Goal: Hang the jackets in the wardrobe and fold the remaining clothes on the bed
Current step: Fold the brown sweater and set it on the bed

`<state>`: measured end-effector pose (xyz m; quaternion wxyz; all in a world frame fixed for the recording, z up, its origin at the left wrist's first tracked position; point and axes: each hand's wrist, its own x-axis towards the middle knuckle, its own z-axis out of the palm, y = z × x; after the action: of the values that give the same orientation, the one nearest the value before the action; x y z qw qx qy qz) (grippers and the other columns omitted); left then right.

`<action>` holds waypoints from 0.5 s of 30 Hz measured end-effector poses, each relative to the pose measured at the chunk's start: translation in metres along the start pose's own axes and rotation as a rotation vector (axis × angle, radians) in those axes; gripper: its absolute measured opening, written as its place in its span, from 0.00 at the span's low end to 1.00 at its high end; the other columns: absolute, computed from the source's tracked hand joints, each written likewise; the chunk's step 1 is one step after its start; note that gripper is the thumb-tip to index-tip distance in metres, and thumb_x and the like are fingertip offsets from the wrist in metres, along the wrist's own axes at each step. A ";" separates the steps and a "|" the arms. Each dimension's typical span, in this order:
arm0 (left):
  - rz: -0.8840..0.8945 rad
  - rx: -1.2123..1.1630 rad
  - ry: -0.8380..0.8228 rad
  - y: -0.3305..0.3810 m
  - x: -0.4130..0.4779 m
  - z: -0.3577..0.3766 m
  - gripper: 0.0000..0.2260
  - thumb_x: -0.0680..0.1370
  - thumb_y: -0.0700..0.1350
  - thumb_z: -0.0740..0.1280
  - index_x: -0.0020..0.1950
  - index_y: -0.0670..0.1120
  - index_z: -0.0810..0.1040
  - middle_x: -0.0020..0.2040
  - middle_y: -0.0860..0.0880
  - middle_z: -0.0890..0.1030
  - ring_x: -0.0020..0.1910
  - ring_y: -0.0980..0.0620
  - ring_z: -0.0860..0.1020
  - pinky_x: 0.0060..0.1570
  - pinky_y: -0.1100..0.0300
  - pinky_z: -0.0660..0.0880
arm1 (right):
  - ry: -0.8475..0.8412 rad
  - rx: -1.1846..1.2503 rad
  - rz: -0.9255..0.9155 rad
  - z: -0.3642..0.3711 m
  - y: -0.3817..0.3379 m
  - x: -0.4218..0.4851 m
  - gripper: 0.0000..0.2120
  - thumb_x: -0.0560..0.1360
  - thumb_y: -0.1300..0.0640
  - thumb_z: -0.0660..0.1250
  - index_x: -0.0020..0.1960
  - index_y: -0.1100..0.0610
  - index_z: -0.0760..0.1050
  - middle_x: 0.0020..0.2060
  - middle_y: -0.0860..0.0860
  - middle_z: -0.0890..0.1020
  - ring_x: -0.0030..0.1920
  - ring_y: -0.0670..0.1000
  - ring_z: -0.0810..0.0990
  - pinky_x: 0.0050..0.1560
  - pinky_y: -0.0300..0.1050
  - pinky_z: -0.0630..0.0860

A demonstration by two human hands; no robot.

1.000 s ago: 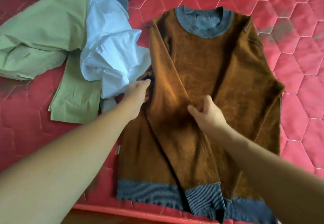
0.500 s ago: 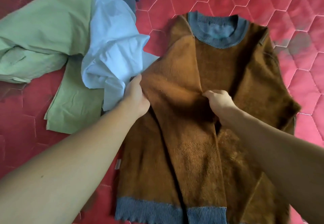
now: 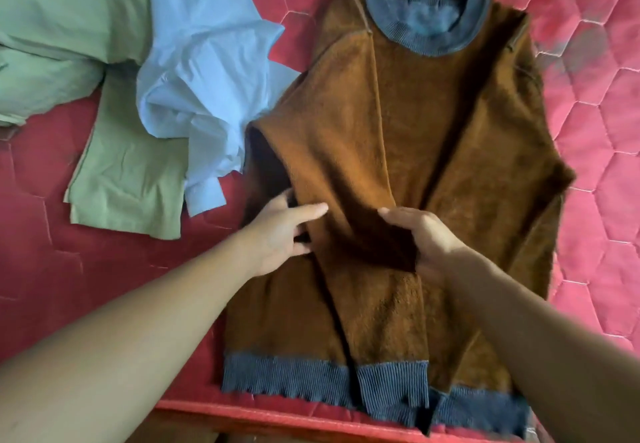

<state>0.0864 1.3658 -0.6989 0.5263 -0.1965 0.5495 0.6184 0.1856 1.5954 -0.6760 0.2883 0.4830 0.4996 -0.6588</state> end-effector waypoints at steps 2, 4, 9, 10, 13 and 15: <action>-0.111 0.199 -0.011 -0.036 -0.016 0.017 0.25 0.67 0.51 0.79 0.62 0.52 0.77 0.61 0.50 0.83 0.59 0.49 0.82 0.60 0.46 0.78 | 0.047 0.005 -0.046 -0.012 0.034 -0.020 0.19 0.68 0.49 0.79 0.57 0.54 0.82 0.55 0.54 0.86 0.56 0.58 0.85 0.62 0.60 0.79; -0.153 0.376 0.105 -0.060 -0.026 0.031 0.25 0.65 0.56 0.78 0.57 0.53 0.74 0.59 0.51 0.82 0.59 0.50 0.80 0.64 0.48 0.75 | 0.082 -0.083 -0.084 -0.018 0.059 -0.032 0.19 0.69 0.53 0.80 0.58 0.53 0.81 0.52 0.52 0.87 0.53 0.54 0.86 0.59 0.58 0.81; 0.000 0.151 0.268 -0.058 -0.037 0.030 0.19 0.70 0.52 0.75 0.60 0.53 0.80 0.55 0.50 0.86 0.56 0.47 0.84 0.61 0.41 0.78 | 0.068 -0.226 -0.066 -0.013 0.091 -0.042 0.03 0.75 0.56 0.75 0.47 0.49 0.83 0.42 0.51 0.85 0.42 0.52 0.85 0.40 0.48 0.83; 0.023 0.061 0.251 -0.058 -0.041 0.025 0.18 0.73 0.50 0.75 0.61 0.54 0.81 0.57 0.50 0.85 0.56 0.47 0.84 0.58 0.40 0.79 | 0.075 -0.231 -0.072 -0.009 0.094 -0.045 0.01 0.76 0.54 0.74 0.46 0.49 0.82 0.42 0.51 0.84 0.42 0.52 0.84 0.39 0.48 0.82; -0.041 0.021 0.074 -0.074 -0.060 0.022 0.25 0.70 0.52 0.79 0.65 0.56 0.78 0.59 0.52 0.84 0.58 0.51 0.83 0.54 0.43 0.81 | 0.038 -0.175 -0.124 -0.001 0.114 -0.058 0.17 0.71 0.42 0.76 0.53 0.51 0.80 0.50 0.53 0.85 0.49 0.53 0.84 0.44 0.49 0.82; -0.171 0.180 0.046 -0.102 -0.073 0.033 0.29 0.67 0.51 0.81 0.65 0.50 0.76 0.58 0.51 0.85 0.58 0.51 0.83 0.55 0.46 0.81 | -0.007 -0.191 -0.112 0.004 0.137 -0.069 0.24 0.69 0.39 0.76 0.58 0.51 0.78 0.53 0.50 0.84 0.51 0.50 0.85 0.42 0.45 0.83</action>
<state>0.2134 1.3474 -0.6764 0.5798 -0.2087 0.5961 0.5147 0.3276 1.5392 -0.6637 0.2977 0.4224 0.5850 -0.6251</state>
